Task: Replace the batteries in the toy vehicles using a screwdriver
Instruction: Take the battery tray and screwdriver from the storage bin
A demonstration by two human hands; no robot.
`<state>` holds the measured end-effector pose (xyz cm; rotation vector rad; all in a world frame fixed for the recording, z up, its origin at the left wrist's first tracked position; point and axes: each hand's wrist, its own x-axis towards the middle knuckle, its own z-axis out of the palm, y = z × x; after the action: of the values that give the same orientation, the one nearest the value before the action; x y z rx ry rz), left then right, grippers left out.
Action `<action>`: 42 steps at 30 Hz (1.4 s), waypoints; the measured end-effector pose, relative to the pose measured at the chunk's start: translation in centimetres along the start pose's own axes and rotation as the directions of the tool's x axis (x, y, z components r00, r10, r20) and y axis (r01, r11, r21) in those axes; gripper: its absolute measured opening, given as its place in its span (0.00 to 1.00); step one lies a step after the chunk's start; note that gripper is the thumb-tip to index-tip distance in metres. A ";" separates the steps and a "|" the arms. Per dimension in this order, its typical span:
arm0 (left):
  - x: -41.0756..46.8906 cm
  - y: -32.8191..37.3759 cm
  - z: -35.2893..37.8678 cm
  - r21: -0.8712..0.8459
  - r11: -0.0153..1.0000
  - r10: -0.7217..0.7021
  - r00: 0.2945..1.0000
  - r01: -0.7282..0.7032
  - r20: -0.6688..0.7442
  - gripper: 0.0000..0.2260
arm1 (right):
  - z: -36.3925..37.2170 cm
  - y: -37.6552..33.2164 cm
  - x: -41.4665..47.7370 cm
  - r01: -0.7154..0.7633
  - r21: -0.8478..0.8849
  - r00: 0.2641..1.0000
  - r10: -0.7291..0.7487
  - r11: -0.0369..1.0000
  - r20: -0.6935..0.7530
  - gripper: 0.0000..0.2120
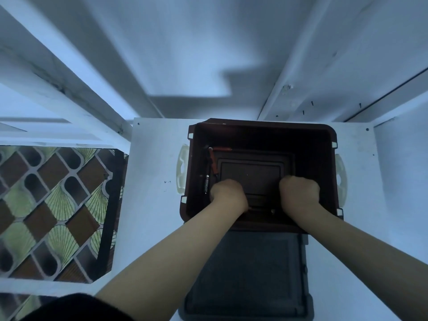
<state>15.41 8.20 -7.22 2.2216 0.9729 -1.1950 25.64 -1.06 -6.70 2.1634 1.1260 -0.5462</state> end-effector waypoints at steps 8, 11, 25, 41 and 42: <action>0.5 1.7 -0.2 -0.042 0.998 -0.043 0.999 0.043 -0.001 0.18 | 0.0 0.0 -0.1 0.045 0.000 0.998 -0.045 0.999 0.045 0.16; 0.9 2.6 0.1 -0.076 0.996 -0.044 0.999 0.043 -0.012 0.13 | 0.2 0.0 0.1 0.061 -0.032 0.997 -0.059 0.998 0.054 0.16; -0.5 0.9 -0.1 -0.791 0.612 0.032 0.999 -0.011 0.011 0.13 | 0.1 0.5 1.4 0.071 0.189 0.976 -0.107 0.979 0.188 0.11; -1.5 -2.5 -0.9 -0.482 0.876 -0.201 0.893 -0.021 -0.404 0.09 | -3.0 -0.2 1.9 -0.384 0.862 0.877 -0.421 -0.330 0.230 0.11; -1.3 -2.5 -0.9 -0.414 0.910 -0.193 0.901 0.017 -0.388 0.10 | -3.3 -0.6 2.2 -0.427 0.806 0.858 -0.463 -0.409 0.220 0.11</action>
<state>13.54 9.92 -5.78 2.1374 1.3845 -0.4809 26.55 2.78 -5.95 2.6399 -0.1752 -3.0409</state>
